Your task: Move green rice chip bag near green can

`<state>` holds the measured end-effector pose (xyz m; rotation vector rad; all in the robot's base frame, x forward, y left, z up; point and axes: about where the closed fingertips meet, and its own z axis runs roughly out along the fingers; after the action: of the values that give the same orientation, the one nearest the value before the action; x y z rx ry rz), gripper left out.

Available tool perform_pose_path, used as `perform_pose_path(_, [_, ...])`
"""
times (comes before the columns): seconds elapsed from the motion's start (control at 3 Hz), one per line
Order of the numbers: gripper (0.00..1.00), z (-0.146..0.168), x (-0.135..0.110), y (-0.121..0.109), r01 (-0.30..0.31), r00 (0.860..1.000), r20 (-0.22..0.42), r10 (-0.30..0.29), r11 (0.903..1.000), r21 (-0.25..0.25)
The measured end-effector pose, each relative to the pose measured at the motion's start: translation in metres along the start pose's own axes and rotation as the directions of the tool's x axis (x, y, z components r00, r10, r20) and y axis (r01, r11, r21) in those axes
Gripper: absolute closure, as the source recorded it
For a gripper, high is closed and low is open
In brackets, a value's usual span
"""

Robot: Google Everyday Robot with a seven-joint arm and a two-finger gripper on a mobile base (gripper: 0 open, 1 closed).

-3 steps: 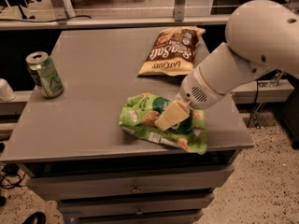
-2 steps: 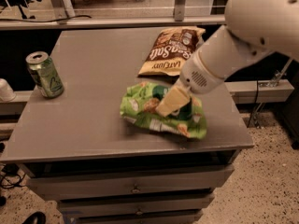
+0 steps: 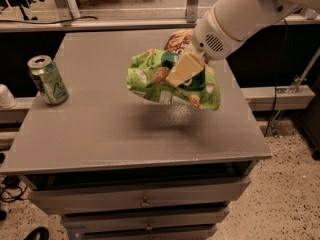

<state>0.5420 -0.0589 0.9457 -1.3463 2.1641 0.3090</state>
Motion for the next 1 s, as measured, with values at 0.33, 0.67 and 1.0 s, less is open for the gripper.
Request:
perform_pose_path(0.33, [1.00, 0.000, 0.000, 0.000, 0.000, 1.000, 0.000, 0.000, 1.0000, 0.000])
perform_pose_path(0.67, [1.00, 0.008, -0.016, -0.010, 0.038, 0.998, 0.053, -0.039, 0.9991, 0.020])
perform_pose_path(1.0, [1.00, 0.023, -0.047, -0.032, 0.117, 0.986, 0.109, -0.122, 0.9917, 0.054])
